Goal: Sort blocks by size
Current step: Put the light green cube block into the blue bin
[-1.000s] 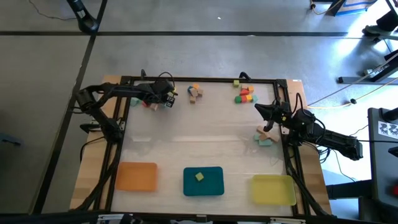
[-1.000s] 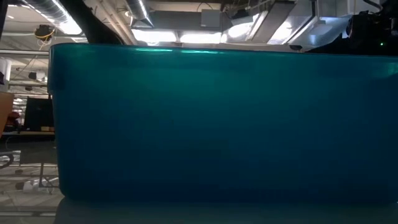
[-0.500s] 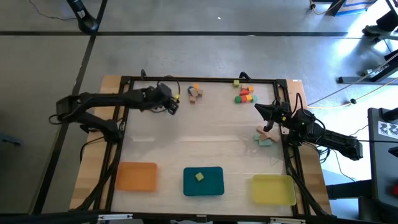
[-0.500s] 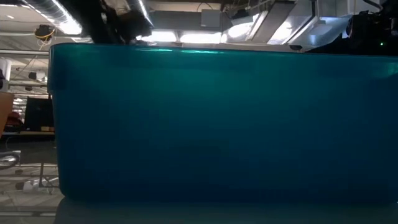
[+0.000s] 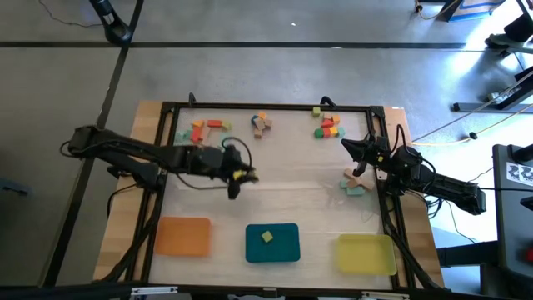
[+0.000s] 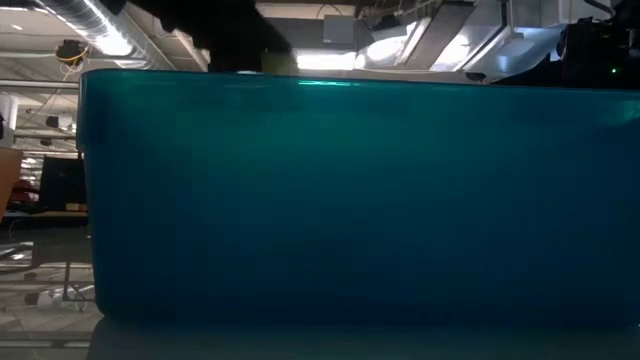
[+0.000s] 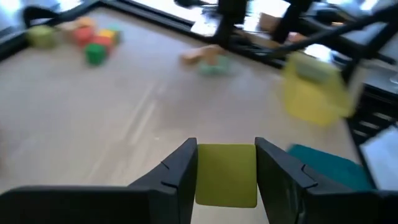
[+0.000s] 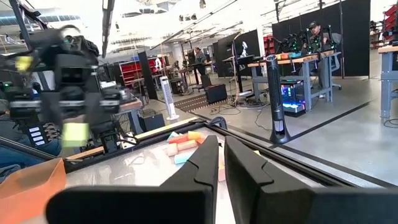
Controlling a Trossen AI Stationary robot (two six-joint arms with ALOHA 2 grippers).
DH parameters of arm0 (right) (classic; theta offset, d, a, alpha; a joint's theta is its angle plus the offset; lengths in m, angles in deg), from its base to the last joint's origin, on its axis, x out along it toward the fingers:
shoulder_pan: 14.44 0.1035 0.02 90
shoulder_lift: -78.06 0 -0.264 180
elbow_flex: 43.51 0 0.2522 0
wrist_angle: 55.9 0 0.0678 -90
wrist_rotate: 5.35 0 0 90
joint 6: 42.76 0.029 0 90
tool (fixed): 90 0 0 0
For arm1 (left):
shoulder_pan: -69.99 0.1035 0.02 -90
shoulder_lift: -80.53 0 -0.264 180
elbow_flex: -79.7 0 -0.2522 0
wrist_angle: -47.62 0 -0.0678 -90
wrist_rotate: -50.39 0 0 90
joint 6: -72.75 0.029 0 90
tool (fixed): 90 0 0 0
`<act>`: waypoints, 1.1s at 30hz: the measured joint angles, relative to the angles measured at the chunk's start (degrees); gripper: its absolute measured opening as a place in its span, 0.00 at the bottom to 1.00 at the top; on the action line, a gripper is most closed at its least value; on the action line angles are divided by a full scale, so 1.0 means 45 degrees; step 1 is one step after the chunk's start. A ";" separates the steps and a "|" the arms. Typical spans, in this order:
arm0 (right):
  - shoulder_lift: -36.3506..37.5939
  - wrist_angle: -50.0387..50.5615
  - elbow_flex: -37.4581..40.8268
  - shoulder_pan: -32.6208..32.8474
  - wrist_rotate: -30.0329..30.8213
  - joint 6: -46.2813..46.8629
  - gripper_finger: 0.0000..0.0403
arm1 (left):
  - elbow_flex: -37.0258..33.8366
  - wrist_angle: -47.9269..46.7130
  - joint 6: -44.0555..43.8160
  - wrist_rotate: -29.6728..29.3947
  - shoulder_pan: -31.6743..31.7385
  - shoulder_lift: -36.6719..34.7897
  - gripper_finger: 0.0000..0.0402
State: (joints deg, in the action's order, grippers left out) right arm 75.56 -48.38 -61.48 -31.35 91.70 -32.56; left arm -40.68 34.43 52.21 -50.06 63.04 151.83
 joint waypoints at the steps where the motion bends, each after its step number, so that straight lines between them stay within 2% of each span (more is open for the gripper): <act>1: 0.0000 0.0000 0.0000 0.0005 0.0000 0.0000 0.07 | 0.0000 0.0196 0.0017 -0.0004 -0.0312 0.0128 0.31; 9: 0.0000 0.0027 0.0000 0.0002 0.0000 0.0000 0.07 | 0.0005 0.0983 -0.0107 0.0060 -0.2222 0.1407 0.31; 12: 0.0000 0.0044 0.0000 0.0005 0.0000 0.0000 0.07 | 0.0005 0.1843 -0.0241 0.0673 -0.2639 0.2016 0.31; 16: 0.0000 0.0060 0.0000 0.0000 0.0000 0.0000 0.07 | 0.0019 0.2913 -0.0345 0.1525 -0.2989 0.2770 0.31; 24: 0.0000 0.0087 0.0000 0.0000 -0.0004 0.0000 0.07 | 0.0019 0.4033 -0.0317 0.2308 -0.3217 0.3636 0.31; 27: 0.0000 0.0097 0.0000 0.0005 0.0000 0.0000 0.07 | 0.0019 0.4100 -0.0588 0.2620 -0.3119 0.3654 0.36; 33: 0.0000 0.0102 0.0000 0.0002 0.0000 0.0000 0.07 | 0.0019 0.4022 -0.0385 0.2805 -0.3068 0.3654 0.52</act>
State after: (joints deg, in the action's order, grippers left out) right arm 75.56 -47.92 -61.48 -31.34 91.70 -32.56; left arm -40.59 52.53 50.48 -37.43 49.24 168.28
